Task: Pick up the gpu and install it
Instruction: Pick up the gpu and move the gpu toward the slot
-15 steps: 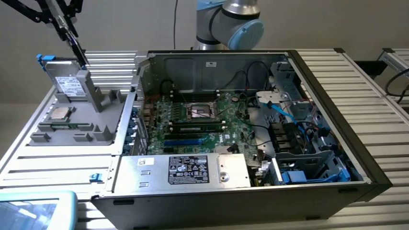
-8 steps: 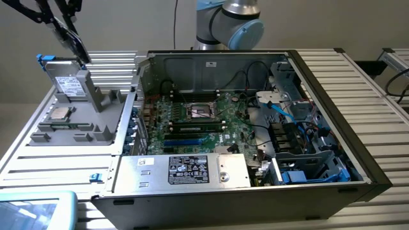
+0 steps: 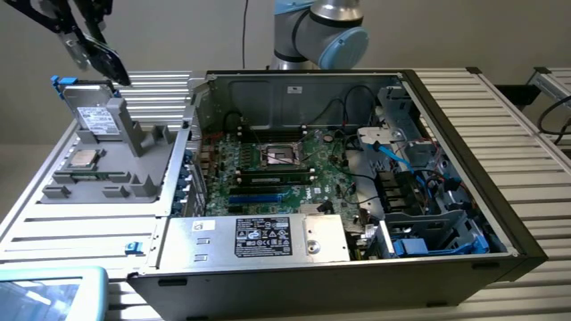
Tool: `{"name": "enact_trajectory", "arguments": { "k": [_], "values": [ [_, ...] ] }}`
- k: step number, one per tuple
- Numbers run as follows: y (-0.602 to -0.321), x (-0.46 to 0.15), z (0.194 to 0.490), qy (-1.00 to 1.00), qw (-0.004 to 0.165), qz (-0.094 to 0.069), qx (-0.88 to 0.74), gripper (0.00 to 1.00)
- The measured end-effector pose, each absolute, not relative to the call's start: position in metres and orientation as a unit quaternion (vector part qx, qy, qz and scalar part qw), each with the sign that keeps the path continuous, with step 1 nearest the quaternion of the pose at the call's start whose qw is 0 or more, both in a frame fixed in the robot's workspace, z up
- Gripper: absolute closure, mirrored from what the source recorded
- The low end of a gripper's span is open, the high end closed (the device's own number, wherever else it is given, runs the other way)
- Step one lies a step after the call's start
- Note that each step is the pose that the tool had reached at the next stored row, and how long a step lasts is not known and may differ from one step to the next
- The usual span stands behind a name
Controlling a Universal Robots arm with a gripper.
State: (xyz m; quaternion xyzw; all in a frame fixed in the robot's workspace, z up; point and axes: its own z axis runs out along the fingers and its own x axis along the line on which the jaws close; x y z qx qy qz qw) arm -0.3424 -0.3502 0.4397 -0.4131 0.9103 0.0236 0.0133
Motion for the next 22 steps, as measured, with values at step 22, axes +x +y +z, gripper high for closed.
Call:
{"name": "enact_trajectory", "arguments": {
  "k": [22],
  "values": [
    [-0.3502,-0.3424,0.4397,0.810,0.008,0.026,-0.586,0.72]
  ]
}}
